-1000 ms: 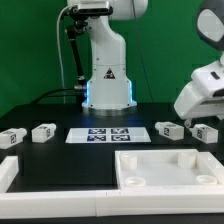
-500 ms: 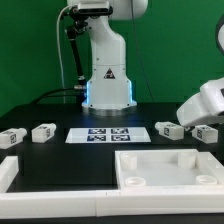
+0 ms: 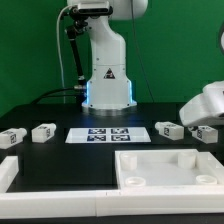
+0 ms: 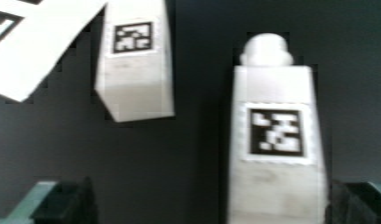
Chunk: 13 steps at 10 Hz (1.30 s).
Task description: Assemble square table
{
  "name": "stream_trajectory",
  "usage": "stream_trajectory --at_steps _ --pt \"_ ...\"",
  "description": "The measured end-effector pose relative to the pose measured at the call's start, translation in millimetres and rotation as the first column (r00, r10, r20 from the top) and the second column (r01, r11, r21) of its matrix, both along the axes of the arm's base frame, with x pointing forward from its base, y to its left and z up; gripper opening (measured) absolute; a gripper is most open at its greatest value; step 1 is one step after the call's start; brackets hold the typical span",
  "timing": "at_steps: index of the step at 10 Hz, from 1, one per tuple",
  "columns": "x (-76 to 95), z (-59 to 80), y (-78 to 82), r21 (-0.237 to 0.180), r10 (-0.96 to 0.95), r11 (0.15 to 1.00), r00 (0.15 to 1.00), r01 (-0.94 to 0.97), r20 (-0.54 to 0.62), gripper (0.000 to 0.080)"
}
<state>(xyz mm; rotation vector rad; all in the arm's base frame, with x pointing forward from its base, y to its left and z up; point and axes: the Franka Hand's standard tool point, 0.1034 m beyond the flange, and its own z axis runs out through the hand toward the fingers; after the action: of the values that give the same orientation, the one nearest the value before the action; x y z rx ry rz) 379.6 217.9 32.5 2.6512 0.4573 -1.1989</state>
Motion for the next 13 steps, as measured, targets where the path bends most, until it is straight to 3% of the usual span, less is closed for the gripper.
stream_trajectory --at_steps 6,9,13 --pt "-2.8 -3.8 -0.4 -0.001 -0.022 1.0 1.0 0.022 -0.01 0.0649" --pt "-15.5 -16.2 12.1 -0.014 -0.103 0.995 0.993 0.103 -0.051 0.0649" --pt "-20.1 -26.4 5.5 -0.012 -0.098 0.995 0.992 0.098 -0.077 0.0649"
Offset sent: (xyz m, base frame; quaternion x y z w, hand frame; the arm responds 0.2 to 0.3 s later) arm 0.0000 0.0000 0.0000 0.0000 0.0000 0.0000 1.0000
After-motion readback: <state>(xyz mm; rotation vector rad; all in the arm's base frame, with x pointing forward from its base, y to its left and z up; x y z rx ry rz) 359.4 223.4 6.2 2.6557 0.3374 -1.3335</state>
